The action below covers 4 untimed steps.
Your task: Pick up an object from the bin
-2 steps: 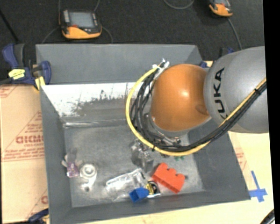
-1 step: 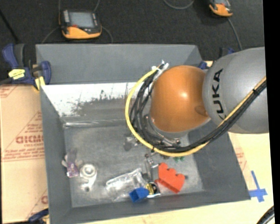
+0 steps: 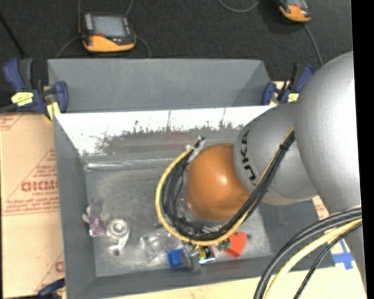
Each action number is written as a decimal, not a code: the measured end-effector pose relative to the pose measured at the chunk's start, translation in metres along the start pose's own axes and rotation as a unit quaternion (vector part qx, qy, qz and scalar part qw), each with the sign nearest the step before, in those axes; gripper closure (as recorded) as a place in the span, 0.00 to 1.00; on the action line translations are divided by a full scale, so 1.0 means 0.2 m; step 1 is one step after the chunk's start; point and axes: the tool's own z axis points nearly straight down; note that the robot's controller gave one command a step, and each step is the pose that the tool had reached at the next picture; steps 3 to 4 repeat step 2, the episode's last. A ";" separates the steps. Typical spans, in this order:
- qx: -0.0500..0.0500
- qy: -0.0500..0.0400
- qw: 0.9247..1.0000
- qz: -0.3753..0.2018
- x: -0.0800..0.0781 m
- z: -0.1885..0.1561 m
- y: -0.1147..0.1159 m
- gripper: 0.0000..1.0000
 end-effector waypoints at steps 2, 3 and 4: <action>0.000 0.002 1.000 -0.019 -0.14 -0.68 -0.02 1.00; 0.000 0.002 1.000 -0.019 -0.14 -0.68 -0.02 1.00; 0.000 0.002 1.000 -0.019 -0.14 -0.68 -0.02 1.00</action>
Offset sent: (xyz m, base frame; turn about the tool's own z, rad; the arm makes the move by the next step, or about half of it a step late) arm 0.0000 0.0000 0.0000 0.0000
